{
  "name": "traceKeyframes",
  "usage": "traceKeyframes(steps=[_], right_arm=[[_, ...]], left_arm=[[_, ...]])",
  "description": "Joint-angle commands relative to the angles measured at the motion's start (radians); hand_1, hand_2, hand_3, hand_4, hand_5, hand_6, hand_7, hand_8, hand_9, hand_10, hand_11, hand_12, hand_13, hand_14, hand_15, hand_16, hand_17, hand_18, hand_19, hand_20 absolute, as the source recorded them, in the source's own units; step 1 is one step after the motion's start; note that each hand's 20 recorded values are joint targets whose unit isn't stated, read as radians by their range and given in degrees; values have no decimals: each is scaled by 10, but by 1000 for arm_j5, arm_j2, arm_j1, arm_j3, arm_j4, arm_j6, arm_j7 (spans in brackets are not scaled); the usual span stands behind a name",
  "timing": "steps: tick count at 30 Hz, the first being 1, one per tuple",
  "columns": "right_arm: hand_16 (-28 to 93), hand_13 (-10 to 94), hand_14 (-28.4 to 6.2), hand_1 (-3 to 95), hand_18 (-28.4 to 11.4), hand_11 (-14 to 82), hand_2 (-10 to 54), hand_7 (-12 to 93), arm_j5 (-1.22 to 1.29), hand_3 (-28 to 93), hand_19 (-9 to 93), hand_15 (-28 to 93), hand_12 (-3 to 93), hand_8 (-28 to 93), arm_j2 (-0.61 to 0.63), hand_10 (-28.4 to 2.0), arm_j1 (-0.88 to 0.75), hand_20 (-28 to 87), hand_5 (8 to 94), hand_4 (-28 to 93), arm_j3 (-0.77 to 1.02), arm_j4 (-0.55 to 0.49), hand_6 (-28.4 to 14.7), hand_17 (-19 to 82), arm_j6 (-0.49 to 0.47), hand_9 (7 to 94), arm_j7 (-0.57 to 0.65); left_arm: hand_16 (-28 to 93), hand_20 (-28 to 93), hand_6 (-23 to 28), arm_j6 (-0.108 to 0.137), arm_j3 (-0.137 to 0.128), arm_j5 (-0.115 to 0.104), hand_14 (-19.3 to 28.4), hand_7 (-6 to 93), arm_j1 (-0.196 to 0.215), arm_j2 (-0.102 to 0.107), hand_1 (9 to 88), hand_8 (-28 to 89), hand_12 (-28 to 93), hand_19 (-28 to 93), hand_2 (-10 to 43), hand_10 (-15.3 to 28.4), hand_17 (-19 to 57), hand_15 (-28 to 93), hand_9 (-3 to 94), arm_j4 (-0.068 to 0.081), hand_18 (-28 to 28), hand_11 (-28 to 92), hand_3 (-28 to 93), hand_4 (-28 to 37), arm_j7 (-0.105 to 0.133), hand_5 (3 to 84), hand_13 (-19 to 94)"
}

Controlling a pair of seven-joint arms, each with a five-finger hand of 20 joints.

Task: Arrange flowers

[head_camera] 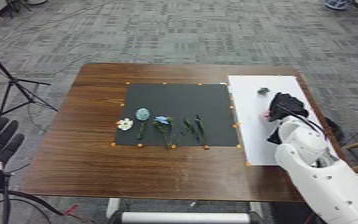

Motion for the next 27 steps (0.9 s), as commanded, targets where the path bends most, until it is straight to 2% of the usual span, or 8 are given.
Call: traceKeyframes(steps=[1,6,12,18,22,27], right_arm=[[399,698,-94,647,-236,216,-95,264,8,660,791,748,514,33,14,-74,-29,413,748,-283,-4,-21,0,321,3,821,-1],[385,706,-94,633,-239,223,-95,319,9,666,793,750,526,57,21,-78,-43,413,765,-283,2,-45,0,324,21,832,2],[378,716,-93,623,-242,232,-95,333,67,684,795,747,534,77,32,-78,-71,414,772,-283,23,-112,-2,329,111,839,30],[374,721,-92,618,-245,233,-95,330,64,694,800,745,532,83,34,-79,-43,412,774,-283,-24,-193,-6,332,202,841,1],[374,722,-92,617,-245,235,-95,329,76,697,802,745,531,86,2,-79,11,411,775,-283,-91,-227,-7,333,215,842,-39],[374,722,-92,617,-246,236,-95,327,91,699,803,745,531,88,-79,-81,119,409,776,-282,-224,-195,-8,333,189,842,-75]], left_arm=[[-26,128,88,-3,1,-2,136,130,7,-8,230,-75,134,191,206,143,-34,294,343,-9,105,205,667,-283,7,390,241],[-26,128,88,-5,-3,1,136,130,10,-11,229,-75,135,190,206,143,-34,294,343,-9,105,206,667,-283,2,390,241],[-26,129,87,-6,-7,2,136,130,10,-7,229,-75,135,191,206,143,-34,294,342,-8,105,205,667,-283,-4,390,241],[-27,128,87,0,-13,3,135,129,7,-4,229,-76,134,190,206,143,-34,295,342,-7,105,204,667,-283,-8,390,242],[-27,128,88,-1,-17,3,135,129,11,-2,229,-75,134,190,206,143,-34,294,342,-8,105,204,667,-283,-8,390,242],[-26,128,88,0,-5,4,136,129,2,1,229,-75,135,191,206,144,-34,295,342,-6,106,205,668,-283,-9,390,241]])
